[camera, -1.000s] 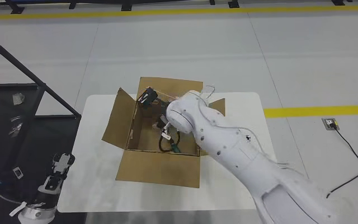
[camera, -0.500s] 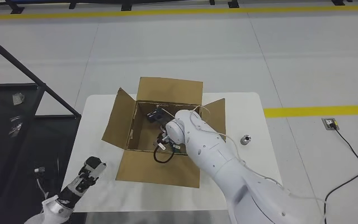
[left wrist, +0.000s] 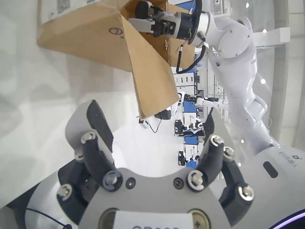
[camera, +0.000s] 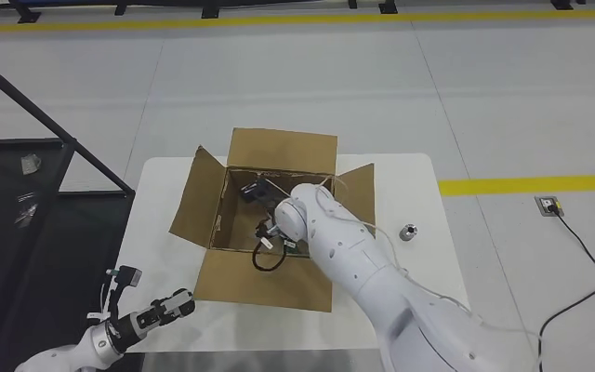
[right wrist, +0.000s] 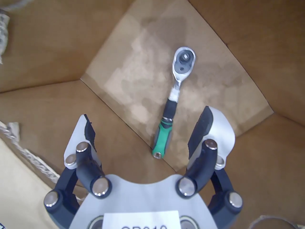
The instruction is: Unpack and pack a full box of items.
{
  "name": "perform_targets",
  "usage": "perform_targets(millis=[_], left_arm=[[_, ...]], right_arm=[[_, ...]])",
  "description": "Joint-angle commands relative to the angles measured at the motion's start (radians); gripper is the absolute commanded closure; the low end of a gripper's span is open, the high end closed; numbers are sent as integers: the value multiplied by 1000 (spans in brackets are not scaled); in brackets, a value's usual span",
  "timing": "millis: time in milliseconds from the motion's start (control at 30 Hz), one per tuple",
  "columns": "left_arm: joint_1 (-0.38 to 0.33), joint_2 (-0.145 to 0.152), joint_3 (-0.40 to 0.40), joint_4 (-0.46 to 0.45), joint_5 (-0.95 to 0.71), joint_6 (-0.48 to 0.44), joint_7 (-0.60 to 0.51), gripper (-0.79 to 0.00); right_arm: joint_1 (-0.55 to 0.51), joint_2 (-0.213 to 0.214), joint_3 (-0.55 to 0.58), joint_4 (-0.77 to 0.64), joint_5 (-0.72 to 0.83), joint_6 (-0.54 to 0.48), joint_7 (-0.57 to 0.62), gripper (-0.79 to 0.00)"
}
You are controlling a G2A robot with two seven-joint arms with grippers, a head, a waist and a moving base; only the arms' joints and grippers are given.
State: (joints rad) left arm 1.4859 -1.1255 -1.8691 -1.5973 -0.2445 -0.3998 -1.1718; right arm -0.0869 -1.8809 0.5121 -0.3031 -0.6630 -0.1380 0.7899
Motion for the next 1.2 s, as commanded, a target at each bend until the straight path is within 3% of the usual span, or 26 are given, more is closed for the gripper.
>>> perform_targets(millis=[0,300,367,400,500,533,567,967,1167], left_arm=[[0,0,0,0,0,0,0,-785],[-4,-1,40,-1,25,27,91,-773],[-14,-2,56,13,4,39,116,-391],[-20,-1,64,17,3,43,118,-311],[-36,1,88,32,17,45,115,-169],[-39,2,92,34,21,44,115,-43],[-40,3,98,34,22,42,109,0],[-15,22,107,36,-14,-5,-4,0],[-2,30,111,38,-79,-20,-59,0]], right_arm=[[-7,5,8,-8,0,12,-11,-785],[-43,30,58,-37,23,50,-76,-785],[-53,37,69,-41,26,56,-90,-785],[-56,40,73,-43,25,56,-92,-785],[-66,50,85,-51,23,52,-95,-785],[-69,52,88,-55,20,51,-93,-785],[-72,55,91,-57,18,55,-90,-785],[-78,61,69,-123,-92,137,64,-785],[-86,58,76,-132,-100,131,77,-785]])
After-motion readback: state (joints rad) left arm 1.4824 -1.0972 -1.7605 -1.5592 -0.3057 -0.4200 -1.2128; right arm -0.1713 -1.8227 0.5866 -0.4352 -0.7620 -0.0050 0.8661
